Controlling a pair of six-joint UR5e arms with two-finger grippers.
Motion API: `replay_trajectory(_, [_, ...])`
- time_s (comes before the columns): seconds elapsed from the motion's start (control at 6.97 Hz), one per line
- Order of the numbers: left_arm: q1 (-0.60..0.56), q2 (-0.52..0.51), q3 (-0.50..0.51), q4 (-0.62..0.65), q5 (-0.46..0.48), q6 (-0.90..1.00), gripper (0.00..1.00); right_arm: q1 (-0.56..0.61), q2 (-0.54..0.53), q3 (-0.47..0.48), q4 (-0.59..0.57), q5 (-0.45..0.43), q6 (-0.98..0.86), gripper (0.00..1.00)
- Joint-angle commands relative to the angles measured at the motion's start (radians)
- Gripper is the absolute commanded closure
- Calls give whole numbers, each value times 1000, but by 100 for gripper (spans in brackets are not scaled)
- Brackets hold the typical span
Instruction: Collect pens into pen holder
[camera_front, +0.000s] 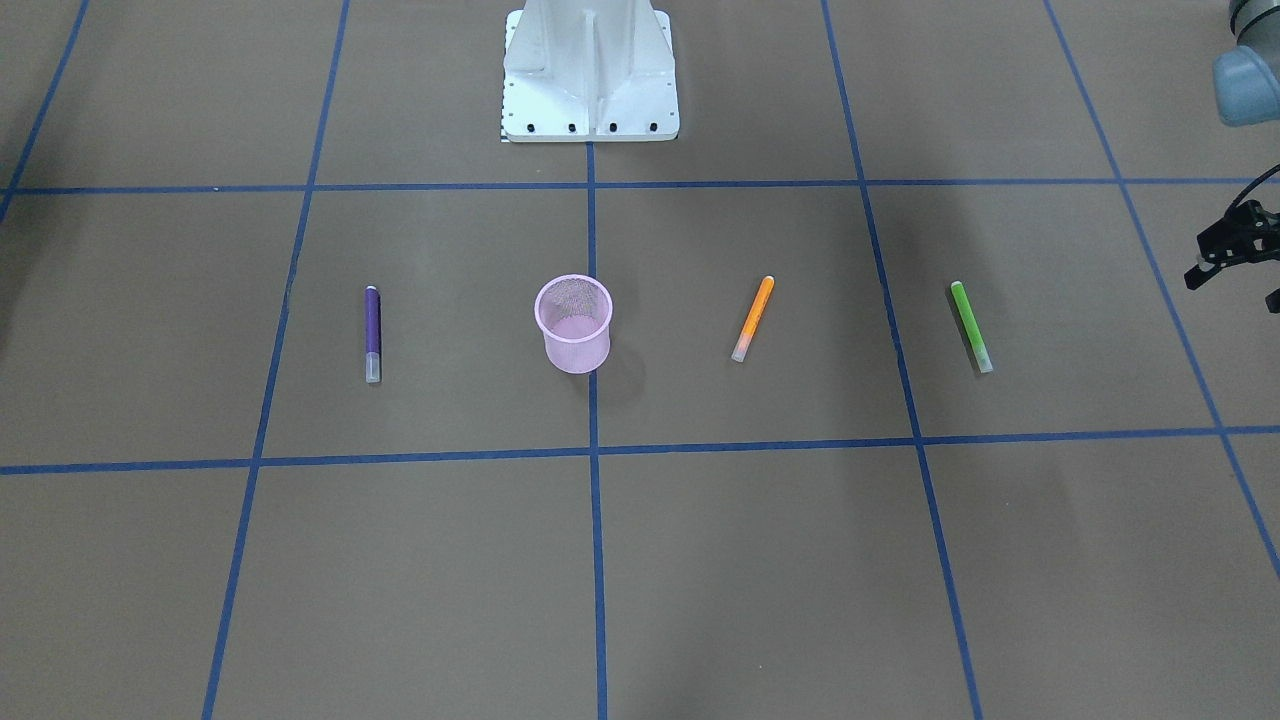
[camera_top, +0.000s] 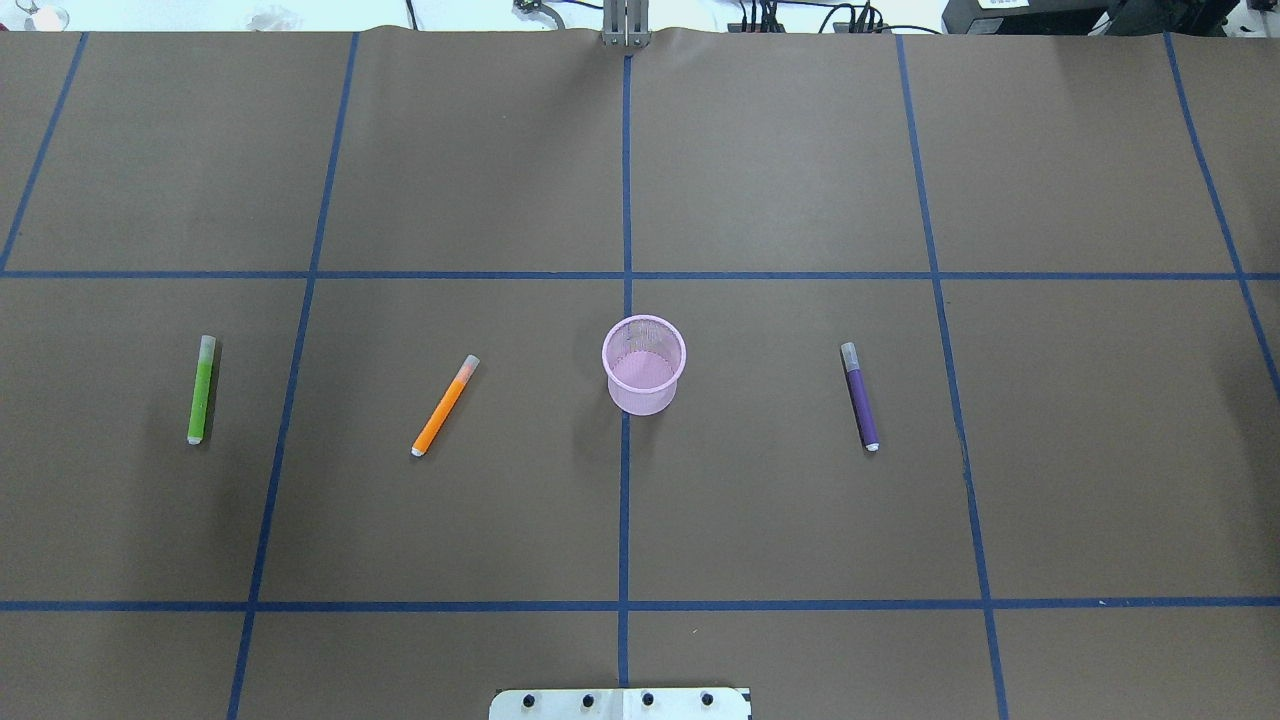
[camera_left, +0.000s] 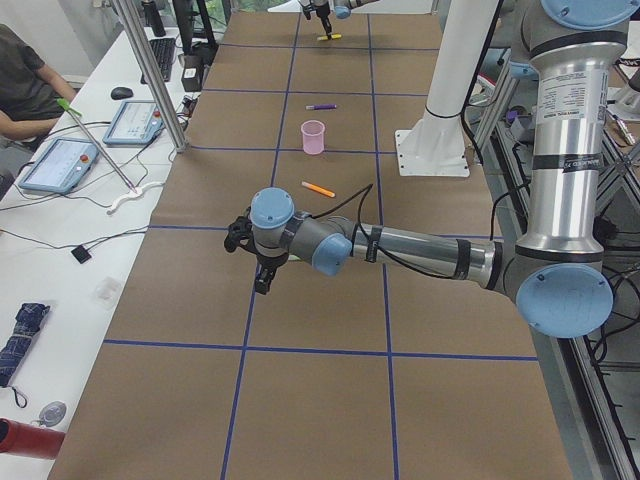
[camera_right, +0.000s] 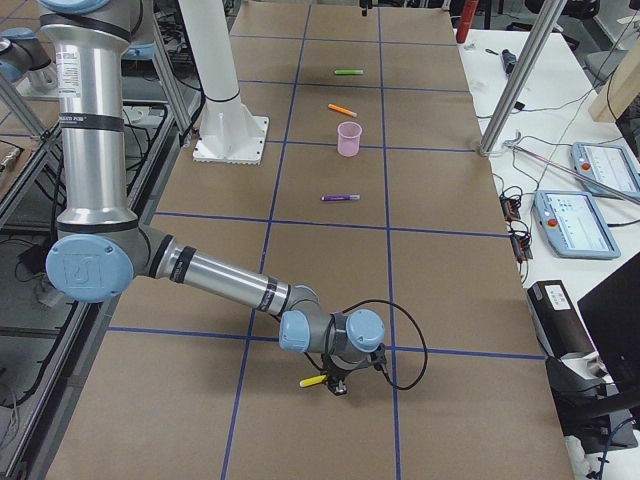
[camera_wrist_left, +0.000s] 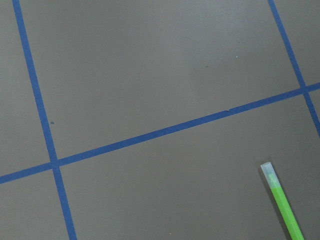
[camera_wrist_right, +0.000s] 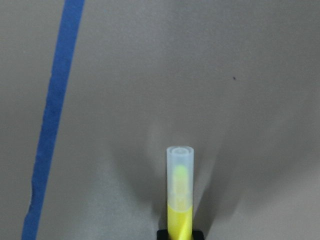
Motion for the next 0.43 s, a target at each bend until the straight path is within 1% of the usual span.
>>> replay_trajectory(0.0, [0,1,-10,-2,-2,-32,0,1,11,16,-2,9,5,100])
replay_trajectory(0.14, [0,1,-11,-3,-2,-33,0,2,13,28,0,18,14,100])
replay_trajectory(0.29, [0,0,-13,-3,-2,-33,0,5,-1,85,4,38,77,100])
